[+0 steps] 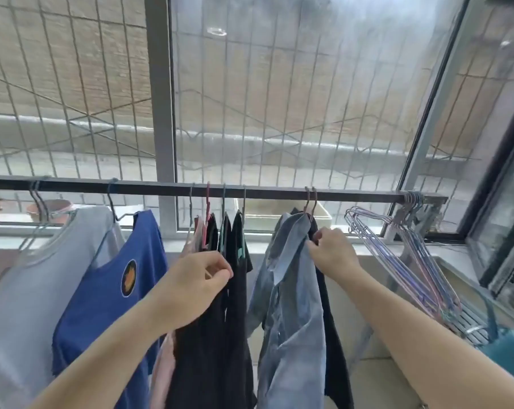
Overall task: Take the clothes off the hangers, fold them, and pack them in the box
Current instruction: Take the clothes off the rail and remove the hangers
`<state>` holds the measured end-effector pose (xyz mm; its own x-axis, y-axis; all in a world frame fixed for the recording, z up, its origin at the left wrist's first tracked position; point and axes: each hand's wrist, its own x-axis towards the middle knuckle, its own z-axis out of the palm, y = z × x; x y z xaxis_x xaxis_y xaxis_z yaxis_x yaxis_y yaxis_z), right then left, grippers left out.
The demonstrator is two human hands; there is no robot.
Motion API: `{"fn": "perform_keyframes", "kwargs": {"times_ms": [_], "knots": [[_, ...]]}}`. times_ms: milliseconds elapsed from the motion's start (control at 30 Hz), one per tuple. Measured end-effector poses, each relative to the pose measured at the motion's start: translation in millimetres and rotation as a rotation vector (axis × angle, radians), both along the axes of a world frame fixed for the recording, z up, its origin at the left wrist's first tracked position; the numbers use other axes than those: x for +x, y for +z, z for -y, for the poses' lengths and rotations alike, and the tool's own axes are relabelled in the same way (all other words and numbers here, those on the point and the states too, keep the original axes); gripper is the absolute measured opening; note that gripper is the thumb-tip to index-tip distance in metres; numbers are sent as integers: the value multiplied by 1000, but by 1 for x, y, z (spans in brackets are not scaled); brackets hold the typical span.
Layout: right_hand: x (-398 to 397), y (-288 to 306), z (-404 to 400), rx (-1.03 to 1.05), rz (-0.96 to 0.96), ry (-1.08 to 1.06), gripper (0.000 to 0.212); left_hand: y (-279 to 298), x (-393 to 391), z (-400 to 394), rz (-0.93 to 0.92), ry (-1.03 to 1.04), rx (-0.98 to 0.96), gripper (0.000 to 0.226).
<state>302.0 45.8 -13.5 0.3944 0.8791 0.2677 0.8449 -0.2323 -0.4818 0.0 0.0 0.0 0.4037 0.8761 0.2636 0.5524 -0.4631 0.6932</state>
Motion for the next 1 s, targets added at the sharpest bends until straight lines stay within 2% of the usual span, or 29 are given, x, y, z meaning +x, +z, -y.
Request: {"fn": "perform_keyframes", "kwargs": {"times_ms": [100, 167, 233, 300, 433, 500, 567, 667, 767, 800, 833, 900, 933, 1000], "knots": [[-6, -9, -23, -98, 221, -58, 26, -2, 28, -28, 31, -68, -118, 14], [-11, -19, -28, -176, 251, -83, 17, -1, 53, -38, 46, -124, -212, 14], [-9, -26, -33, -143, 169, -65, 11, 0, 73, -47, 98, -147, -300, 15], [-5, -25, -35, -22, 60, -63, 5, 2, 90, -54, 149, -159, -371, 15], [-14, -9, -19, 174, -114, -18, 16, 4, 127, -76, 287, -115, -487, 18], [-26, -3, -3, 223, -228, 63, 15, 10, 147, -84, 348, -91, -533, 28], [-36, -3, 12, 202, -311, 189, 9, 13, 162, -91, 290, 12, -496, 37], [-34, -11, 33, 106, -330, 430, 9, 5, 164, -86, 225, 131, -464, 24], [-12, -17, 52, -150, -303, 681, 13, -19, 149, -76, 232, 174, -481, 16], [-1, -17, 54, -182, -311, 696, 20, -26, 143, -71, 247, 183, -491, 16], [11, -14, 52, -137, -319, 634, 28, -33, 137, -66, 254, 192, -495, 17], [39, -4, 31, 76, -287, 313, 31, -43, 128, -52, 245, 218, -521, 18], [51, 1, 16, 115, -278, 183, 36, -46, 126, -45, 250, 233, -546, 19], [62, 1, -18, -26, -320, 101, 63, -47, 127, -30, 272, 256, -578, 19]]}}
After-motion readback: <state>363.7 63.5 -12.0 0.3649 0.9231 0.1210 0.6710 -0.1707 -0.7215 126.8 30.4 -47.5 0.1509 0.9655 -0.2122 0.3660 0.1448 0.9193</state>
